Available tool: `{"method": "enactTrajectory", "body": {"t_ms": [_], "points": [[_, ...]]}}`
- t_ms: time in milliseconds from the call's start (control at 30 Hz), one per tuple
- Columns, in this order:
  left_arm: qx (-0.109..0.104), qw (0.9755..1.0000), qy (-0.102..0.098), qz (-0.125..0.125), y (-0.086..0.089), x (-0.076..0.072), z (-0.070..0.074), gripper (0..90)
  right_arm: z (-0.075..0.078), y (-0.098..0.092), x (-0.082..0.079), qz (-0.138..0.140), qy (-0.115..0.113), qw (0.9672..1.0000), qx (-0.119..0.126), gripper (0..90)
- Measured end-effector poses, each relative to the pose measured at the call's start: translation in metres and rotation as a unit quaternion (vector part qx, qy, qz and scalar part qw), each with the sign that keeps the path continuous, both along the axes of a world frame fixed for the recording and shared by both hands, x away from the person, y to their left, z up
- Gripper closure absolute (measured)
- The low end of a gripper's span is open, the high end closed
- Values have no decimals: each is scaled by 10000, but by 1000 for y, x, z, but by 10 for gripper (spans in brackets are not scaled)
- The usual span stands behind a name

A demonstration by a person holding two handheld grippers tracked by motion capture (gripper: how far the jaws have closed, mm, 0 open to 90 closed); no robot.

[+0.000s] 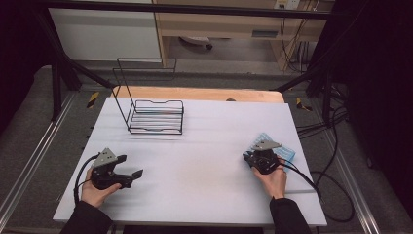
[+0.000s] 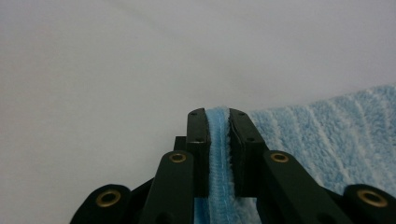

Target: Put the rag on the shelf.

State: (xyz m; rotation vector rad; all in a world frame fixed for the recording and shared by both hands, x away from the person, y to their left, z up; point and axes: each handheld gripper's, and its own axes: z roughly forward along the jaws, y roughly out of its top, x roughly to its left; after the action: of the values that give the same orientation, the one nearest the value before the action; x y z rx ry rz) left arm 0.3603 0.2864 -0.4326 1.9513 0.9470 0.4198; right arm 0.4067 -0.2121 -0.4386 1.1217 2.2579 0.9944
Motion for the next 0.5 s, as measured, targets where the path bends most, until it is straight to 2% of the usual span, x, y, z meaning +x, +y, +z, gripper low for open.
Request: {"method": "enactTrajectory", "body": {"t_ms": [100,267,500], "points": [[29,10000,2,7,0,0,0,95,5,0,-3,95,24,9996,251,801],[35,10000,-2,29,0,0,0,95,13,9,-9,289,30,9986,452,800],[54,10000,9,40,0,1,0,88,18,24,-16,544,169,9956,748,800]]}}
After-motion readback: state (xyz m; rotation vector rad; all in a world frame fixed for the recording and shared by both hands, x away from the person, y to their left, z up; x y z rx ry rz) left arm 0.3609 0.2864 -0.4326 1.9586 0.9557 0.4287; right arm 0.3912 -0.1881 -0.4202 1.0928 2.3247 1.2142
